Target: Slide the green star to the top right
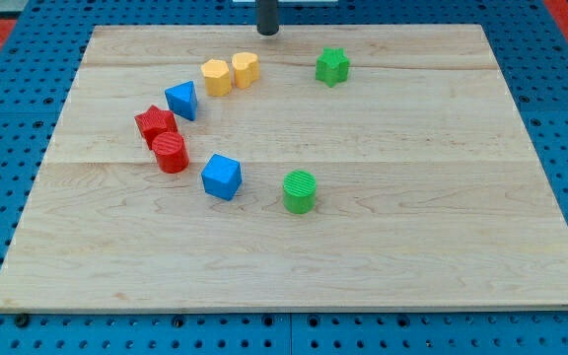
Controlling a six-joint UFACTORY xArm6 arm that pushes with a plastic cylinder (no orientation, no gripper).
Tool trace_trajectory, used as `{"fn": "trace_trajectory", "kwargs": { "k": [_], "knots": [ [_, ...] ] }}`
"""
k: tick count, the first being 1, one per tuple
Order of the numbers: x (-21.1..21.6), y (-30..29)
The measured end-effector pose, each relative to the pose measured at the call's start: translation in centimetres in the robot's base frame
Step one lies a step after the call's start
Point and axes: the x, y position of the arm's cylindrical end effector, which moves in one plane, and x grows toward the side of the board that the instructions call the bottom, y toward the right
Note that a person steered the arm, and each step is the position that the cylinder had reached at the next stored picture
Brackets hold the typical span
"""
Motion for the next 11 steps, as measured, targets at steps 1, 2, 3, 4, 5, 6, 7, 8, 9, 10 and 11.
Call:
{"fn": "trace_trajectory", "kwargs": {
  "k": [1,2,3,4,5,6,7,8,9,10,11],
  "knots": [
    [0.0,-0.4],
    [0.0,-0.4],
    [0.0,-0.5],
    [0.7,-0.5],
    [4.0,1.8],
    [5.9,2.3],
    [10.2,2.0],
    [9.1,11.1],
    [4.7,17.1],
    [9.3,12.5],
    [4.7,6.8]
  ]
}}
